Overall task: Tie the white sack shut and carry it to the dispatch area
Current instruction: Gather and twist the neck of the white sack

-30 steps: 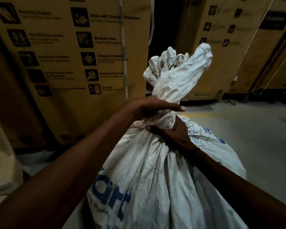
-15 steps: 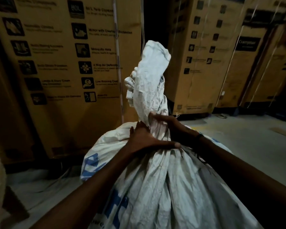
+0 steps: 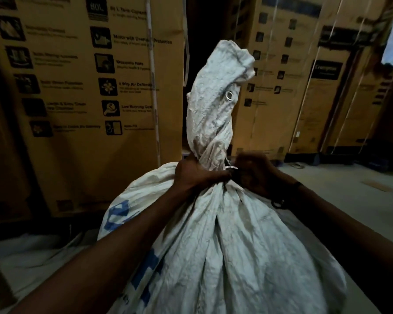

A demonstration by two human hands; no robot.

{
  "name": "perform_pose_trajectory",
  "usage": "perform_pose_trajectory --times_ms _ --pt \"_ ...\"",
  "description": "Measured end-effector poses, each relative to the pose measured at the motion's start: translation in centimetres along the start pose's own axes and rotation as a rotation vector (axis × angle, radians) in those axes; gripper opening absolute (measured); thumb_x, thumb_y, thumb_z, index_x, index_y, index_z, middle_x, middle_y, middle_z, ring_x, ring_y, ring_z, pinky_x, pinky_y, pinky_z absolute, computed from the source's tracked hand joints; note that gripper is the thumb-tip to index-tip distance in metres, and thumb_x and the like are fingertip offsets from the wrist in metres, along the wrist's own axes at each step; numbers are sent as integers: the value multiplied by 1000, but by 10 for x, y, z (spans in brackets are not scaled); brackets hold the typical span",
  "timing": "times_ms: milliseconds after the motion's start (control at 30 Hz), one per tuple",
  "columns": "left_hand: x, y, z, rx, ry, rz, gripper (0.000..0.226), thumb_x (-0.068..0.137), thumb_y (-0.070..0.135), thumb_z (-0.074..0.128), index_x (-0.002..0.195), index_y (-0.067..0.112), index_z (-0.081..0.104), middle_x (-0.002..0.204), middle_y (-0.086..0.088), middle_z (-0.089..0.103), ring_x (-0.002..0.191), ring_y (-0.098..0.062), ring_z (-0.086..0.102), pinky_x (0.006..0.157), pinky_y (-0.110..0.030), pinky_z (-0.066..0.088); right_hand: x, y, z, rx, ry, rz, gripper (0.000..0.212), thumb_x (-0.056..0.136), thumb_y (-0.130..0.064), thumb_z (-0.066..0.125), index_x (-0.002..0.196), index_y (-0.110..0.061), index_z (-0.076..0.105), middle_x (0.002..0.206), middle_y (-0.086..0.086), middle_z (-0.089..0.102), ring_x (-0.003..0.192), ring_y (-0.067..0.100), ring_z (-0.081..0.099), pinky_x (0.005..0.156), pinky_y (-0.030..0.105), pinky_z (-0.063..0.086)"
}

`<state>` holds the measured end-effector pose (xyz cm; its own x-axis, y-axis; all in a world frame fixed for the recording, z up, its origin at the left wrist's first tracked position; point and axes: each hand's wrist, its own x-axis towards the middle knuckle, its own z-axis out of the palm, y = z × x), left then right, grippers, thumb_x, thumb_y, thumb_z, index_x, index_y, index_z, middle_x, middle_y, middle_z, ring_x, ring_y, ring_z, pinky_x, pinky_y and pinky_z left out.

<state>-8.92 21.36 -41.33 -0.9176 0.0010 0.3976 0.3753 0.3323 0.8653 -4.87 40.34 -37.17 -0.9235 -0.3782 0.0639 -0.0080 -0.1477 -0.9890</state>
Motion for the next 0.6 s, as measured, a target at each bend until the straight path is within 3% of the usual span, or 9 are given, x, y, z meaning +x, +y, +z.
perform_pose_trajectory --times_ms 33,167,233,267,333,367,433,533,600 --pt "-1 -2 1 -38 23 -13 108 28 81 90 121 30 70 111 9 78 104 -13 75 89 -42 64 -10 0 4 17 -36 -61 39 34 -38 98 66 -21 83 73 -8 76 66 6 72 71 21 57" --pt "-1 -9 7 -120 102 -20 103 27 76 94 114 25 74 105 6 80 99 -12 77 83 -42 65 -25 -3 28 -19 -77 -159 28 35 -17 83 63 -19 84 74 -2 81 74 5 78 61 15 59" --pt "1 -15 9 -140 116 11 103 31 75 93 116 21 74 105 4 80 99 -13 77 83 -43 65 -23 -2 27 -62 -29 -148 61 35 -3 88 93 14 78 89 33 75 107 30 75 58 16 56" --pt "1 -18 10 -145 127 17 102 34 76 93 116 18 73 104 2 80 98 -15 78 82 -45 65 -19 0 24 -83 7 -145 73 51 -3 82 114 27 60 105 49 61 121 45 63 58 18 53" --pt "3 -23 13 -167 158 13 99 39 67 94 117 11 72 106 -4 79 100 -21 77 84 -49 64 -15 5 17 -127 90 -174 43 83 7 59 119 14 37 85 37 64 94 32 73 60 25 47" --pt "2 -24 14 -188 174 15 98 39 59 95 119 7 71 109 -7 79 103 -23 76 86 -49 64 -12 7 14 -157 127 -133 17 89 18 49 74 11 53 76 28 61 72 16 65 61 25 43" --pt "-1 -20 16 -231 203 25 96 40 50 95 119 1 70 111 -12 78 105 -26 76 89 -49 63 -13 13 18 -383 175 -175 39 87 30 46 112 13 71 87 23 70 67 2 59 61 18 44" --pt "-1 -21 18 -306 199 22 92 42 41 97 117 -5 70 108 -17 78 104 -30 76 88 -53 63 -17 21 25 -542 177 -303 61 80 21 61 125 -20 60 118 -7 66 100 -16 66 81 16 53" --pt "-3 -16 17 -337 204 4 94 41 38 96 117 -9 69 110 -21 77 106 -33 76 90 -51 63 -14 27 22 -558 208 -343 56 71 -5 75 121 -25 61 132 -3 63 117 2 66 92 23 56"
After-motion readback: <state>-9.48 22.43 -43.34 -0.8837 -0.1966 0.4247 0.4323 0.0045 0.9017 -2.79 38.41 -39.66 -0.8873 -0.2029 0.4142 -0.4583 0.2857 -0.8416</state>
